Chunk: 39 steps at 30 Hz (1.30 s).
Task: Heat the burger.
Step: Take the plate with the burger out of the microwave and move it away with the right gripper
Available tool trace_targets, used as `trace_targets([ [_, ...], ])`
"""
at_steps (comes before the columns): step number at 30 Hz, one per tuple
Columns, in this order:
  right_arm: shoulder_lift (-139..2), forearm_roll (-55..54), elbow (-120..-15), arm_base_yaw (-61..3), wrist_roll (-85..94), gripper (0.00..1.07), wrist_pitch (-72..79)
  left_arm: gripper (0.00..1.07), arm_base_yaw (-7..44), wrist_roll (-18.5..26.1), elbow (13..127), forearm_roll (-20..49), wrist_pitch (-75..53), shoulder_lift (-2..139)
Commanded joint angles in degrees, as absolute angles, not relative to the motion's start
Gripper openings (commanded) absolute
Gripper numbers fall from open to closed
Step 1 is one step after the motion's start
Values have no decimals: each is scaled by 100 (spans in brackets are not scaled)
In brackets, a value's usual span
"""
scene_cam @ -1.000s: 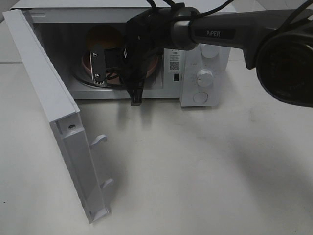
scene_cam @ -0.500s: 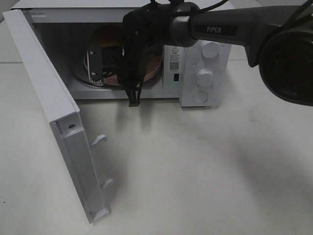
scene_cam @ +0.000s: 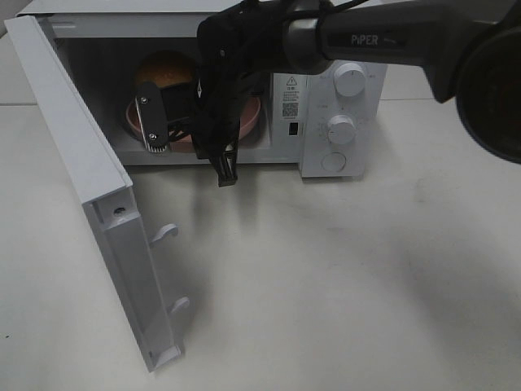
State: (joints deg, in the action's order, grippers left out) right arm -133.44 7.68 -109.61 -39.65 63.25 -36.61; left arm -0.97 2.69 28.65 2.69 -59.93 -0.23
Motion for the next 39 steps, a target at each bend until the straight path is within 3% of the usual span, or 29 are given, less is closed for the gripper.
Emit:
trace_targets([
  [1,-12977,739,-10520,-3994,6772,0,-3300,98,-97,264,2848,304,-5942,-172],
  [10,-12307,636,-9517,-3730,7385,0,-2681,98,-97,264,2848,304,-5942,-172],
  [23,-11138,-590,-7769,-3604,9081,0,-1776,98,-97,264,2848,304,-5942,-172],
  [39,-10021,-665,-6257,-3604,9133,0,-905,98,-97,264,2848,304,-5942,-172],
])
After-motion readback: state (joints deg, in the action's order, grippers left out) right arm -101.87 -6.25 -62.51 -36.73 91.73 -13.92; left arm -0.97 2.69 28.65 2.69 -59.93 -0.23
